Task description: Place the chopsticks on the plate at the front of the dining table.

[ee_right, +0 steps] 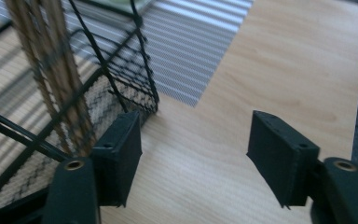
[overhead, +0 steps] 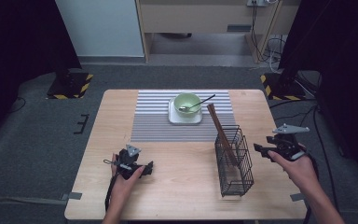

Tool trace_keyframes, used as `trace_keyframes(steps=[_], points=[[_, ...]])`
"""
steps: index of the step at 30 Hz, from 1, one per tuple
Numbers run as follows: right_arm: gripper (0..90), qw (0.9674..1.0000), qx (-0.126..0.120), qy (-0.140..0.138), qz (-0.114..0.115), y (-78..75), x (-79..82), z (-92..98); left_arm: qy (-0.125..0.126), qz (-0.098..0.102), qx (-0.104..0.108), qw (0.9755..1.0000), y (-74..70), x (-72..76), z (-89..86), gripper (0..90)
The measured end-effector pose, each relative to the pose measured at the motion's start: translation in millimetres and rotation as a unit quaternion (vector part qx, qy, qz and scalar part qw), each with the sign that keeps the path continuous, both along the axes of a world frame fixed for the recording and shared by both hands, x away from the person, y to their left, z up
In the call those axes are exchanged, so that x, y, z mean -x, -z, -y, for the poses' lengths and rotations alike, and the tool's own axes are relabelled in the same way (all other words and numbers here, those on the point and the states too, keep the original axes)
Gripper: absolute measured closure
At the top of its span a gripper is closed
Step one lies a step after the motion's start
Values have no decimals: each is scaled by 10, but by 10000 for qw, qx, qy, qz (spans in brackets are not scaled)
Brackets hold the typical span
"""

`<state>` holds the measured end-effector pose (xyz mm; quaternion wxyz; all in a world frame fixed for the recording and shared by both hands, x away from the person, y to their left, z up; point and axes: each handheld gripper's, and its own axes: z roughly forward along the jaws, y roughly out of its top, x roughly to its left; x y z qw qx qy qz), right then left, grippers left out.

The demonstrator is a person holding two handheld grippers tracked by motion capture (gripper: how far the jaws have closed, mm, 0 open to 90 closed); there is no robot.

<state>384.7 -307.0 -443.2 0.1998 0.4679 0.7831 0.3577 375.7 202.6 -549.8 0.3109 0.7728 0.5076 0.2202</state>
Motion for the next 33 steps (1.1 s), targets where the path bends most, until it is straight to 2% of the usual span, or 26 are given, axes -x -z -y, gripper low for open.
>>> trace_keyframes(steps=[5, 8, 10, 15, 23, 27, 33], points=[[418, 9998, -82, -155, 96, -284, -66, -81, 0, 1, 0, 10000, 0, 0, 0, 0], [435, 9996, -107, -215, 132, -368, -95, -115, 0, 0, 0, 10000, 0, 0, 0, 0], [465, 9993, -71, -308, 177, -491, -157, -198, 0, 0, 0, 10000, 0, 0, 0, 0], [524, 9988, -24, -447, 213, -626, -243, -332, 0, 0, -1, 10000, 0, 0, 0, 0], [642, 9968, -198, -735, 249, -755, -372, -587, 0, 0, -1, 10000, 0, 0, 0, 0], [647, 9950, -276, -917, 296, -786, -428, -760, 6, 0, -8, 10000, 0, 0, -1, 0], [561, 9923, -466, -1083, 377, -858, -521, -1016, 6, -1, -9, 10000, 0, 0, -2, 0]])
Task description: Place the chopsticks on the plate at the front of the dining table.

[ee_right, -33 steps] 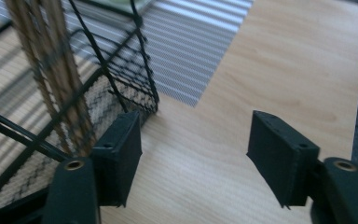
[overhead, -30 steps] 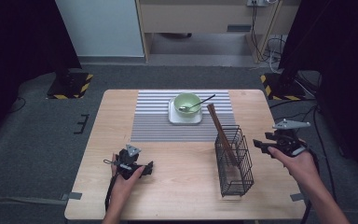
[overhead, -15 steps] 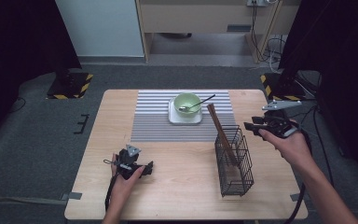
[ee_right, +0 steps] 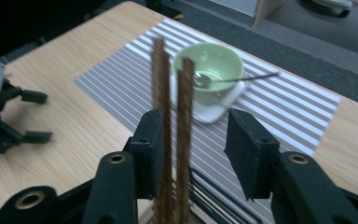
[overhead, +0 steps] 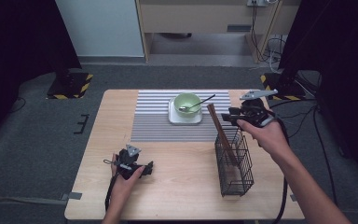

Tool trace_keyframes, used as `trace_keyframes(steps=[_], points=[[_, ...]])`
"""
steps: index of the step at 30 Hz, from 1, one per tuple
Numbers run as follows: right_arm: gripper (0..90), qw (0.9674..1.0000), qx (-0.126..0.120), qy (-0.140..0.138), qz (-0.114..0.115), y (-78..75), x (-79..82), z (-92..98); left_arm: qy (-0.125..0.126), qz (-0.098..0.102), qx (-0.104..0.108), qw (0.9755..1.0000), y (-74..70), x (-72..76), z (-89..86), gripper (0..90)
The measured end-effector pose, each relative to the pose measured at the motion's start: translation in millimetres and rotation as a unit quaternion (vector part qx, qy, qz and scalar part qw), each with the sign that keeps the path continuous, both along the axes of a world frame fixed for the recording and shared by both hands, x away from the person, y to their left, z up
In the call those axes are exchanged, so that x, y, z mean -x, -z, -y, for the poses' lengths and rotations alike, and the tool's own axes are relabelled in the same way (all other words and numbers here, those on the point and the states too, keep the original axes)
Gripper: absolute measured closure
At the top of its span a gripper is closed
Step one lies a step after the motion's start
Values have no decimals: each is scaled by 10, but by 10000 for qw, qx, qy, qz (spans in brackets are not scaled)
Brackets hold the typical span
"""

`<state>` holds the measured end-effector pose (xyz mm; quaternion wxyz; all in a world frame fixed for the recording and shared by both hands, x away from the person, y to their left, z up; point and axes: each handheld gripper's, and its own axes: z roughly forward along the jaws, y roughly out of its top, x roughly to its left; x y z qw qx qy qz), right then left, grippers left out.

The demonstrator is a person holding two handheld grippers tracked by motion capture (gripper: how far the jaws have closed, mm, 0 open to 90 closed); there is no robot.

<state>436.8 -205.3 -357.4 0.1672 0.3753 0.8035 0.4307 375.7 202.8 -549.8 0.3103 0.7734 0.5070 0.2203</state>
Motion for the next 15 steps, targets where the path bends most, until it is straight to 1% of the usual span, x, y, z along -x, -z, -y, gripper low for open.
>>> trace_keyframes(steps=[3, 8, 11, 13, 15], points=[[555, 9999, -63, -89, 16, -28, -26, -109, 0, 0, 0, 10000, 0, 0, 0, 0], [602, 9998, -11, -203, 52, -46, -72, -262, -1, 0, 1, 10000, 0, 0, 0, 0], [629, 9998, -2, -191, -13, -29, -105, -307, 0, 0, 0, 10000, 0, 0, 0, 0], [664, 9998, 65, -172, -34, -4, -130, -331, -2, 1, 2, 10000, 0, 0, 0, 0], [729, 9998, 97, -169, -39, 13, -151, -344, -1, 0, 2, 10000, 0, 0, 0, 0]])
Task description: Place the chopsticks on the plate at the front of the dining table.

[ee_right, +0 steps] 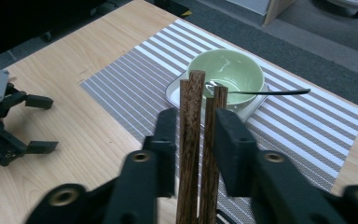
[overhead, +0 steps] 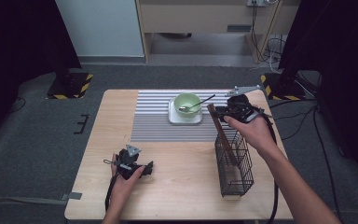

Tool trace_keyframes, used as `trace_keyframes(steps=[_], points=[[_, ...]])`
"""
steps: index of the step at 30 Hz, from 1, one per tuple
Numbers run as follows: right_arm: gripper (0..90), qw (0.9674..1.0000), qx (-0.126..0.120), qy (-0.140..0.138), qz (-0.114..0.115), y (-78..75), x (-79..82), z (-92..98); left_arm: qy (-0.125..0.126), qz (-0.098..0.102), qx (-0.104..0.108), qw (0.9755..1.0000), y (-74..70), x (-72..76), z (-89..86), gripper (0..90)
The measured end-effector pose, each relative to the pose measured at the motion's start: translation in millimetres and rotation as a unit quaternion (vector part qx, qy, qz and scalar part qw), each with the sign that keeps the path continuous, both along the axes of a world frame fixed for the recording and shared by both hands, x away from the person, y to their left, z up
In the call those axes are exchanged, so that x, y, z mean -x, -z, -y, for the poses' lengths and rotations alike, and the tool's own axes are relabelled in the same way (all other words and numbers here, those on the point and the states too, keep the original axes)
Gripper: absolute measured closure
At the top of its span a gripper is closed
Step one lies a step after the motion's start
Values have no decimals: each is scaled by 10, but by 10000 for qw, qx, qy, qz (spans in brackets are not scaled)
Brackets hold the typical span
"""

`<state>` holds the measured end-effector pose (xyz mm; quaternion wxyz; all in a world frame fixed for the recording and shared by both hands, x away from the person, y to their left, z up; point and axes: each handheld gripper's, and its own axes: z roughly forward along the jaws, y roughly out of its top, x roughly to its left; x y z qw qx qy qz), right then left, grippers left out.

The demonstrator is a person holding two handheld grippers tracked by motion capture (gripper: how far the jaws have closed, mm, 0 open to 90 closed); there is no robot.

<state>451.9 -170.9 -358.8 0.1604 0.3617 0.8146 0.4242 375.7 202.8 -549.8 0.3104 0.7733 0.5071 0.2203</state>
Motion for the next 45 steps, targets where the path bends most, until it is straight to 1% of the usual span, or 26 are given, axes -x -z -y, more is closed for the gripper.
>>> trace_keyframes(steps=[3, 8, 11, 14, 15, 16, 19, 21, 22, 27, 28, 30, 32, 37, 39, 40, 41, 42, 43, 44, 45], points=[[822, 10000, -65, -41, -30, 3, -9, 6, 1, 0, -1, 10000, 0, 0, 0, 0], [840, 9997, -175, -143, -79, -7, -12, 13, 6, -3, -4, 10000, -1, 2, -2, 0], [842, 9994, -272, -177, -74, -44, -1, 47, 11, 13, -22, 10000, -3, 11, 4, 0], [843, 9990, -396, -200, -10, -121, 23, 111, 131, 45, -49, 9999, -9, 31, 20, 12], [843, 9986, -480, -201, 28, -164, 33, 150, 144, 60, -75, 9999, -16, 34, 28, 23], [844, 9983, -543, -206, 58, -198, 39, 183, 145, 79, -75, 9998, -23, 33, 40, 31], [844, 9973, -687, -203, 128, -295, 51, 276, 260, 102, -34, 9996, -58, 22, 82, 41], [844, 9964, -798, -193, 189, -354, 59, 333, 338, 132, -43, 9993, -122, 21, 123, 43], [844, 9958, -866, -198, 217, -380, 64, 358, 361, 193, -63, 9991, -168, 22, 144, 44], [844, 9925, -1160, -212, 315, -487, 85, 436, 336, 468, -36, 9983, -344, -5, 200, 52], [844, 9922, -1178, -215, 336, -505, 89, 440, 330, 513, -8, 9981, -401, -15, 216, 54], [844, 9912, -1237, -244, 403, -565, 98, 452, 394, 645, -153, 9970, -510, -23, 267, 54], [844, 9903, -1280, -255, 474, -632, 106, 466, 449, 705, -170, 9964, -590, -33, 313, 53], [844, 9884, -1374, -257, 589, -795, 125, 504, 481, 796, 44, 9957, -768, -85, 403, 54], [844, 9878, -1399, -257, 629, -847, 131, 515, 488, 854, 120, 9951, -806, -111, 427, 56], [844, 9875, -1412, -258, 644, -870, 133, 517, 516, 847, 170, 9949, -820, -126, 436, 59], [844, 9873, -1424, -259, 656, -891, 132, 515, 534, 836, 236, 9948, -829, -136, 441, 60], [844, 9872, -1425, -269, 667, -906, 130, 514, 549, 851, 344, 9943, -840, -151, 450, 60], [844, 9870, -1429, -281, 681, -933, 128, 508, 594, 873, 504, 9931, -867, -168, 475, 62], [844, 9870, -1429, -281, 681, -933, 128, 508, 594, 873, 504, 9931, -867, -168, 475, 65], [844, 9872, -1391, -316, 713, -992, 130, 493, 664, 870, 510, 9927, -885, -169, 487, 65]])
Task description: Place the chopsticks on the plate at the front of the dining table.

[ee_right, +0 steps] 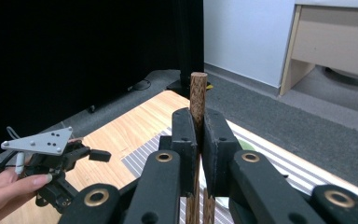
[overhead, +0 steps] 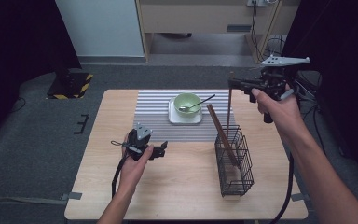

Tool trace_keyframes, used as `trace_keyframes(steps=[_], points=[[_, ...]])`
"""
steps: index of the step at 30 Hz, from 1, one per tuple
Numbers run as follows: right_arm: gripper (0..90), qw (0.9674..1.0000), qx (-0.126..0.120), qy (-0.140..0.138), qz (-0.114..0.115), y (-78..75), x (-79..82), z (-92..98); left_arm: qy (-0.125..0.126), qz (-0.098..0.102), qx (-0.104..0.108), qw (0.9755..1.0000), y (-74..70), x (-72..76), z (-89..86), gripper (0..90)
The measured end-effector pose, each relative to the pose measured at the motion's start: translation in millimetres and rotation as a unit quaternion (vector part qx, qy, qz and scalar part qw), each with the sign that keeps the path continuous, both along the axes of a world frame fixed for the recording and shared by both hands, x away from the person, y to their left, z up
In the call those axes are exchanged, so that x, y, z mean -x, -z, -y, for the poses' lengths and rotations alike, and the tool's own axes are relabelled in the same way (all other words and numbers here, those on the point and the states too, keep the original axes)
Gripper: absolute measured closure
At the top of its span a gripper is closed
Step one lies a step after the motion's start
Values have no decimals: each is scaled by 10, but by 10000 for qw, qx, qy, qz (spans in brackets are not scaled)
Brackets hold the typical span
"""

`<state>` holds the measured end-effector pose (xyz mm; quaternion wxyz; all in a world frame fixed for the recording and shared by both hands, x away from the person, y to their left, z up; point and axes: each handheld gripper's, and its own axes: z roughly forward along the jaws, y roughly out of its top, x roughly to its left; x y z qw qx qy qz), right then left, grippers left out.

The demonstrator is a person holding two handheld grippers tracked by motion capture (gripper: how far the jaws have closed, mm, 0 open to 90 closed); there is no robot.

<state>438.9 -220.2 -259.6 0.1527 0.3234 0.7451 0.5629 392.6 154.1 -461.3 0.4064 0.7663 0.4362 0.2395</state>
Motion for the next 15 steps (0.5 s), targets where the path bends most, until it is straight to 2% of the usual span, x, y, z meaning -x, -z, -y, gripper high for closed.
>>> trace_keyframes(steps=[3, 6, 9, 15], points=[[844, 10000, -12, -22, 59, -93, 7, -11, 190, 38, 37, 9998, -65, 5, 18, 66], [844, 9999, -32, -57, 114, -178, 7, -30, 306, 13, 267, 9992, -130, -1, 22, 66], [844, 9999, -45, -85, 109, -234, -2, -82, 335, 33, 350, 9988, -199, -9, 24, 66], [844, 9997, -125, -183, 112, -236, -38, -291, 216, 246, 675, 9972, -305, 5, 63, 50]])
